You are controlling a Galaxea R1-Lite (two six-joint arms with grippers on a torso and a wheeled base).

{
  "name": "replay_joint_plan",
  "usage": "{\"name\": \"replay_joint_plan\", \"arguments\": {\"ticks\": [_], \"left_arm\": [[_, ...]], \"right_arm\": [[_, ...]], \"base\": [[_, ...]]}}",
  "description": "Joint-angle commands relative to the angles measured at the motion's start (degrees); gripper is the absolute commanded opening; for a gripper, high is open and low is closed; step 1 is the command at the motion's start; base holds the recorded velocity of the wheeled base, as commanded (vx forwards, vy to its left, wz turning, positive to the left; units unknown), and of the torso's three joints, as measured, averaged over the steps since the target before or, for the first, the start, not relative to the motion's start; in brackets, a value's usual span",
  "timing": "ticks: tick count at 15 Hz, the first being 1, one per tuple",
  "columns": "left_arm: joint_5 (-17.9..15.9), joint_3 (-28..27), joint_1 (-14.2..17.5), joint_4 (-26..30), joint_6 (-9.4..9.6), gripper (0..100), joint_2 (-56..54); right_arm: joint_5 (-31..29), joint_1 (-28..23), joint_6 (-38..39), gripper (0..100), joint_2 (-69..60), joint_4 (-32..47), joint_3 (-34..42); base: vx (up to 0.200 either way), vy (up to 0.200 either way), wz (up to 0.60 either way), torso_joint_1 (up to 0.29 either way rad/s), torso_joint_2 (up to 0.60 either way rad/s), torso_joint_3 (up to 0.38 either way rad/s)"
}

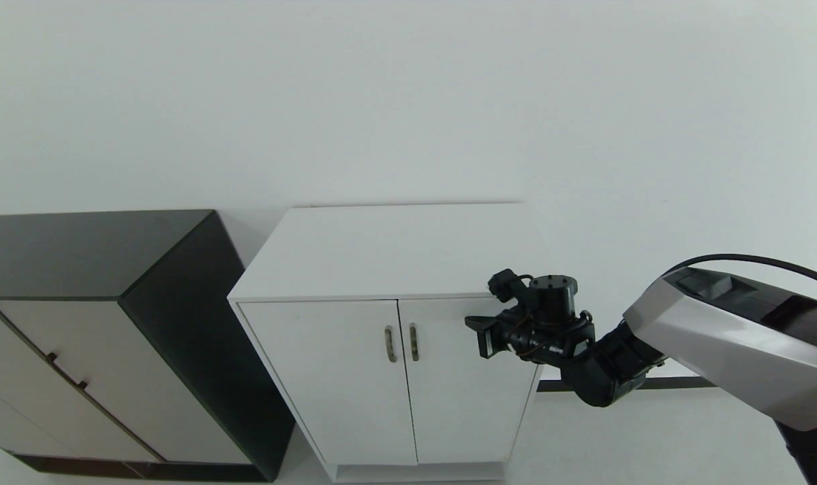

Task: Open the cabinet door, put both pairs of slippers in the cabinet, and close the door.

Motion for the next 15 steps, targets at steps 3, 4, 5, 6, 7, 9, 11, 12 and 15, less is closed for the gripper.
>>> {"name": "replay_joint_plan", "arguments": {"ticks": [3,4,5,6,7,9,11,12,15], "left_arm": [[0.01,0.0,0.01,0.0,-0.2,0,0.05],[0.01,0.0,0.01,0.0,-0.12,0,0.05],[0.01,0.0,0.01,-0.09,-0.2,0,0.05],[0.01,0.0,0.01,0.0,-0.12,0,0.05],[0.01,0.0,0.01,0.0,-0.2,0,0.05],[0.01,0.0,0.01,0.0,-0.12,0,0.05],[0.01,0.0,0.01,0.0,-0.2,0,0.05],[-0.08,0.0,0.01,0.0,-0.2,0,0.05],[0.01,0.0,0.01,0.0,-0.2,0,0.05]], "right_arm": [[0.01,0.09,0.06,0,0.39,-0.01,-0.44],[0.01,0.0,-0.03,0,0.39,-0.01,-0.44],[0.01,0.0,-0.03,0,0.39,-0.01,-0.44],[0.01,0.0,0.06,0,0.39,-0.09,-0.44],[0.01,0.0,-0.03,0,0.39,-0.01,-0.53],[0.01,0.0,-0.03,0,0.83,-0.01,-0.8],[0.01,0.0,-0.03,0,1.62,-0.09,-1.76],[0.01,0.0,0.06,0,1.71,-0.09,-1.76],[-0.07,0.0,0.06,0,-1.19,-0.01,0.43]], "base": [[0.0,0.0,0.0,0.0,0.0,0.0],[0.0,0.0,0.0,0.0,0.0,0.0],[0.0,0.0,0.0,0.0,0.0,0.0],[0.0,0.0,0.0,0.0,0.0,0.0],[0.0,0.0,0.0,0.0,0.0,0.0],[0.0,0.0,0.0,0.0,0.0,0.0],[0.0,0.0,0.0,0.0,0.0,0.0],[0.0,0.0,0.0,0.0,0.0,0.0],[0.0,0.0,0.0,0.0,0.0,0.0]]}}
